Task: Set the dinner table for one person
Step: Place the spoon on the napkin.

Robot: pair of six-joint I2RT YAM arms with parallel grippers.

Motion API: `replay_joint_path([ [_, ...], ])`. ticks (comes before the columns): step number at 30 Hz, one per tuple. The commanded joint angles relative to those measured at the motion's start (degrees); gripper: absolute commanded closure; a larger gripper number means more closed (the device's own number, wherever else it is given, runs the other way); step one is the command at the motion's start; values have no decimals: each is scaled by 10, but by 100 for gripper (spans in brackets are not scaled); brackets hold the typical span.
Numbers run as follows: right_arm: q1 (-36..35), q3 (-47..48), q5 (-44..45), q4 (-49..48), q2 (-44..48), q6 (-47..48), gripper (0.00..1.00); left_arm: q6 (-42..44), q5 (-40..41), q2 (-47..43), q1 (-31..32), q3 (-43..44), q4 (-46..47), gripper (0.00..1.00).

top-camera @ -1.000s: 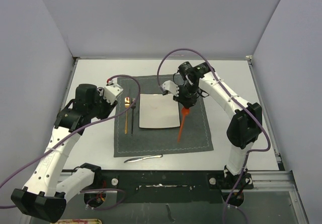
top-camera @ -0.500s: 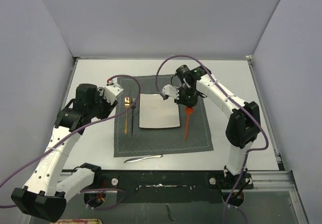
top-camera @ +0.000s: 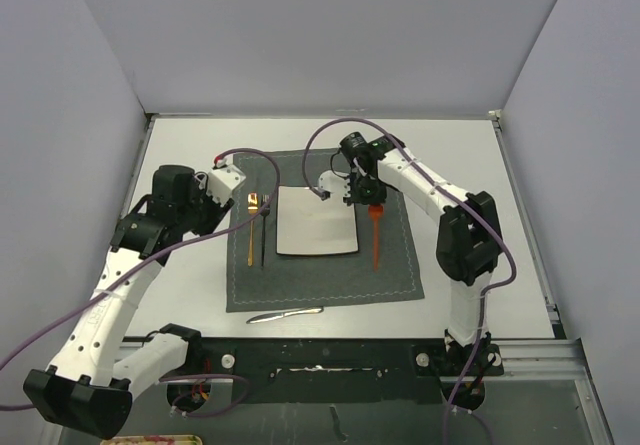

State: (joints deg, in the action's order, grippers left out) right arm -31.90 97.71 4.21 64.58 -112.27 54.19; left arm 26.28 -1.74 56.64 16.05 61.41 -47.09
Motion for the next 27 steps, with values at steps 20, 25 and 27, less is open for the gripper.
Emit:
replay_joint_path([
  [20, 17, 70, 46, -97, -84, -27, 100, 12, 6, 40, 2, -21, 54, 63],
  [25, 17, 65, 47, -112, -90, -31, 100, 12, 7, 42, 2, -26, 54, 63],
  [27, 16, 62, 54, -127, -93, -34, 100, 10, 7, 42, 2, -25, 55, 63],
])
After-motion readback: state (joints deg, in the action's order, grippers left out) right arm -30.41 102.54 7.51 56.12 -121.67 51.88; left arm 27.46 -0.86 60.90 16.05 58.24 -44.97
